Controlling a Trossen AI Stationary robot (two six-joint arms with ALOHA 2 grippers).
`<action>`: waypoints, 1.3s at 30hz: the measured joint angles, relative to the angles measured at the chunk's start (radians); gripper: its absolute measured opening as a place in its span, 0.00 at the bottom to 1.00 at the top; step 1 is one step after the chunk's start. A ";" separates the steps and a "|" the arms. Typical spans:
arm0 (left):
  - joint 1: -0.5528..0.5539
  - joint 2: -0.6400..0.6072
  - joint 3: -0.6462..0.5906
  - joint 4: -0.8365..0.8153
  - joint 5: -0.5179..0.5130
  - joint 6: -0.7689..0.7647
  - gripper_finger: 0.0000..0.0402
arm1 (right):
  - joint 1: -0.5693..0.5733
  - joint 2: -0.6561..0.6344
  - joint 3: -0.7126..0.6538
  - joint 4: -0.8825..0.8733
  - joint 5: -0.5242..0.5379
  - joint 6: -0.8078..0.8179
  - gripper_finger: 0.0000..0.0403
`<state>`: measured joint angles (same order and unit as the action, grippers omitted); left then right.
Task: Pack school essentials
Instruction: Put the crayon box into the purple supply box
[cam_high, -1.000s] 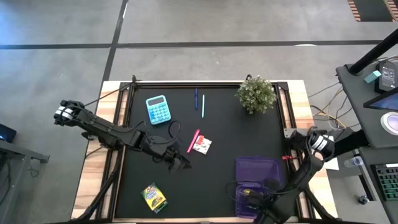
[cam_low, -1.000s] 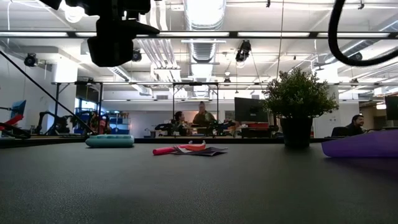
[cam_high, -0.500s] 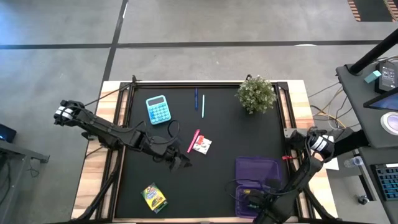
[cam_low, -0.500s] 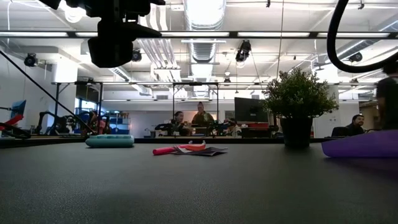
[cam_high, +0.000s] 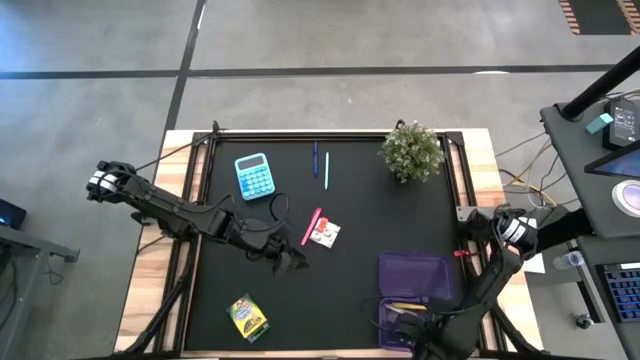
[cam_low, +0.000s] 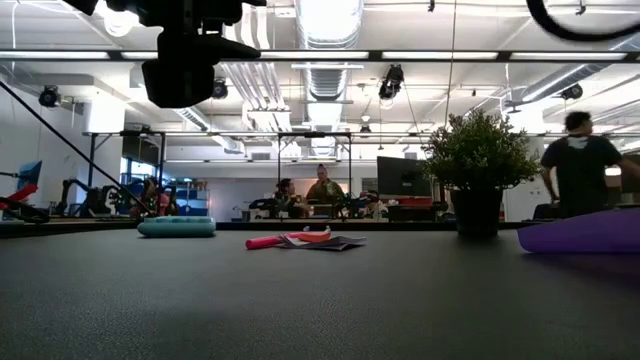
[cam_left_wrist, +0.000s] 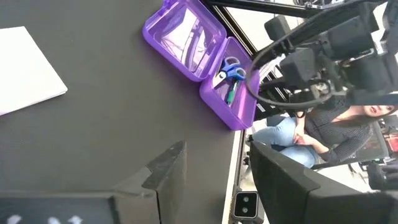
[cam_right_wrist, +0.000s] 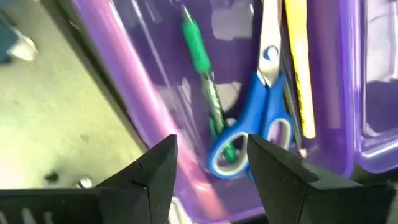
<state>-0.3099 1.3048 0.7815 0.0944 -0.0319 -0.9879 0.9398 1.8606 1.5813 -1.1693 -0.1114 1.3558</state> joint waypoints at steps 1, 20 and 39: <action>0.000 0.000 0.000 0.000 0.004 0.003 0.40 | 0.000 0.000 0.016 -0.001 0.014 0.008 0.46; -0.292 -0.002 0.004 -0.143 0.264 -0.027 0.40 | -0.024 0.000 0.289 0.003 0.771 0.156 0.46; -0.646 0.059 0.003 -0.588 0.207 -0.574 0.40 | -0.213 0.001 0.167 0.418 0.786 0.014 0.46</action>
<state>-0.9564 1.3635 0.7849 -0.4933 0.1752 -1.5622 0.7266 1.8614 1.7481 -0.7517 0.6746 1.3697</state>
